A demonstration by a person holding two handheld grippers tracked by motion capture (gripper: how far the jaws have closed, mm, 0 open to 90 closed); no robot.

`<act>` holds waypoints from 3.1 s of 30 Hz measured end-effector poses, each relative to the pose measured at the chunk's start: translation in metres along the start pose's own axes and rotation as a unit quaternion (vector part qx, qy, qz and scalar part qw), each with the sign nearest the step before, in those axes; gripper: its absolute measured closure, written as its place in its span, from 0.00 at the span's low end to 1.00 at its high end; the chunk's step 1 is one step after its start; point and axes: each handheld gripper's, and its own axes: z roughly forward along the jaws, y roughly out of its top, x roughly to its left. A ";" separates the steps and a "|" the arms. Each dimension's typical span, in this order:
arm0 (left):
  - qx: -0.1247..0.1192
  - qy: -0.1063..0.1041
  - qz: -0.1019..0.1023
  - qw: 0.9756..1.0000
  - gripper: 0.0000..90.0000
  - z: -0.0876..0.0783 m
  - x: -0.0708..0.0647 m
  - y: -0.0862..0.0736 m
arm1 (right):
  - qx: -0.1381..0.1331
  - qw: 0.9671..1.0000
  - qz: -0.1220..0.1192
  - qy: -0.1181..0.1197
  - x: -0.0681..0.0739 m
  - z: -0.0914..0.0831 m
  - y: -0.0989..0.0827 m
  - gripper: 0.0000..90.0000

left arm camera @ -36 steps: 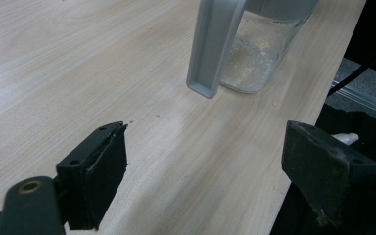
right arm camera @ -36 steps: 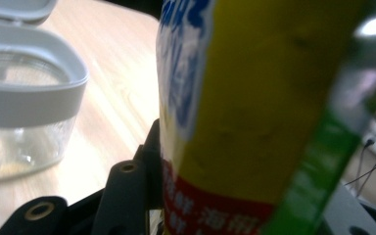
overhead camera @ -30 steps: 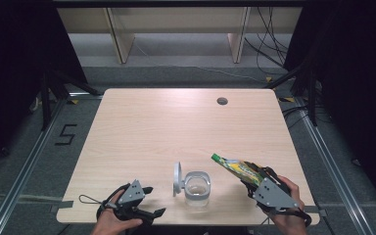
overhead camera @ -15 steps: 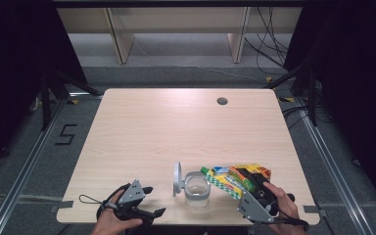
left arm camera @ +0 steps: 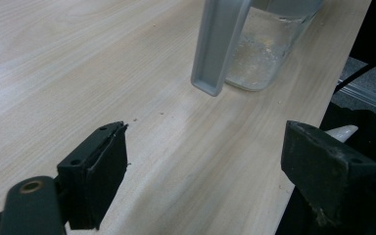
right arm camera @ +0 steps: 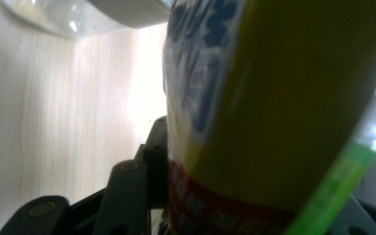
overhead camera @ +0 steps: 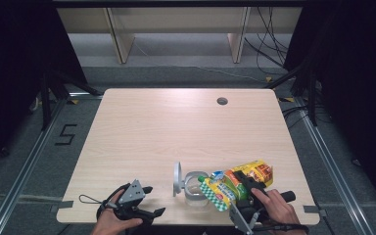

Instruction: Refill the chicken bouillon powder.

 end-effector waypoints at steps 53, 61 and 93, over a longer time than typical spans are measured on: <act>-0.007 -0.002 -0.012 1.000 0.19 0.000 0.000 0.000 | 0.063 0.975 -0.207 -0.050 0.000 -0.006 0.027 0.68; -0.012 -0.003 -0.016 1.000 0.19 0.001 -0.001 0.000 | 0.065 0.973 -0.214 -0.050 0.001 -0.005 0.027 0.68; -0.004 -0.001 -0.009 1.000 0.19 0.000 0.000 0.000 | 0.065 0.967 -0.241 -0.054 -0.003 -0.008 0.028 0.68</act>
